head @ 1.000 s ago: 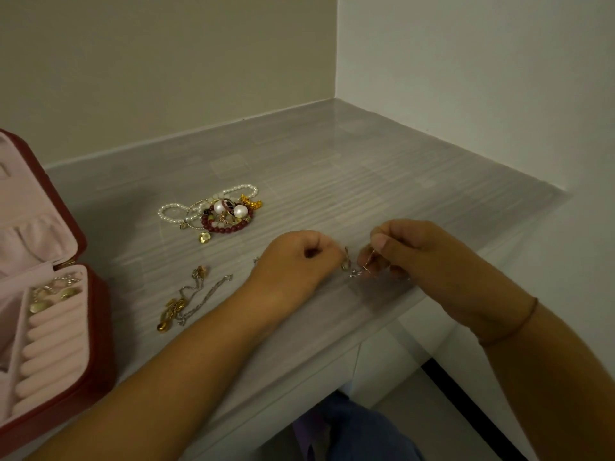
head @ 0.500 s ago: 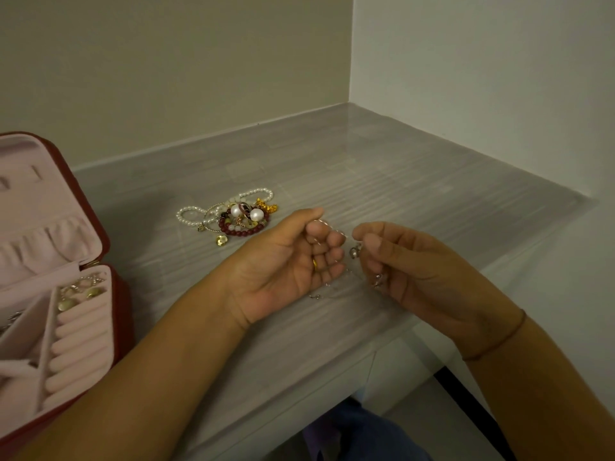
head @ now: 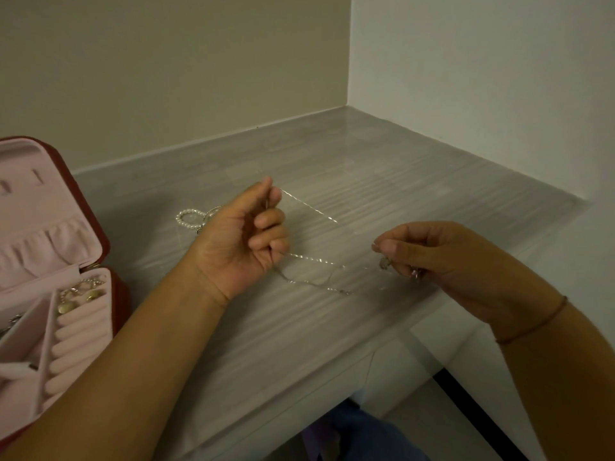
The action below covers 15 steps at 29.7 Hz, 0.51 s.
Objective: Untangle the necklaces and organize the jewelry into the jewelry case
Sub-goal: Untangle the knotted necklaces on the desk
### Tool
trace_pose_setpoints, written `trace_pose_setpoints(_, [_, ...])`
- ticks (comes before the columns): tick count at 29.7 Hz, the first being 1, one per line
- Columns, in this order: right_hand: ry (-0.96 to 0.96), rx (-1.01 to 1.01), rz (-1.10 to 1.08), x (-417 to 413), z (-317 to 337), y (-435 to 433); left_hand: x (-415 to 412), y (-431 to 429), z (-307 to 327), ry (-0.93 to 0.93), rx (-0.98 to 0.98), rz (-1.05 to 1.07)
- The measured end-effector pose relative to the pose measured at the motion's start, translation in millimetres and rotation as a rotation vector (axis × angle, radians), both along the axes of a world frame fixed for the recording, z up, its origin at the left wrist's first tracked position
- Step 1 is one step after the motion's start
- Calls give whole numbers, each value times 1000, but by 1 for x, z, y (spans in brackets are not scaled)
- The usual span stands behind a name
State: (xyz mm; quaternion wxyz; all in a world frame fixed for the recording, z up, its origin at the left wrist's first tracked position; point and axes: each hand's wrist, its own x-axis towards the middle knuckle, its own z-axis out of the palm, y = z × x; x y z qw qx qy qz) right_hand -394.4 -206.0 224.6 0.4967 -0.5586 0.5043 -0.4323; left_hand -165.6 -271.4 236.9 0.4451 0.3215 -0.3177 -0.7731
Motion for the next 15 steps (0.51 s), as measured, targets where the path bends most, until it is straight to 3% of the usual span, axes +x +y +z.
trace_pose_setpoints(4, [-125, 29, 58, -6, 0, 2, 6, -3, 1, -15, 20, 154])
trace_pose_setpoints(7, [-378, 69, 124, -10, -3, 1, 6, -4, -4, -114, 35, 234])
trace_pose_setpoints(11, [-699, 97, 172, -10, -9, -3, 3, -1, -7, -382, -19, 206])
trace_pose_setpoints(15, [-751, 114, 123, 2, -4, -2, -7, 7, -9, -681, -231, 246])
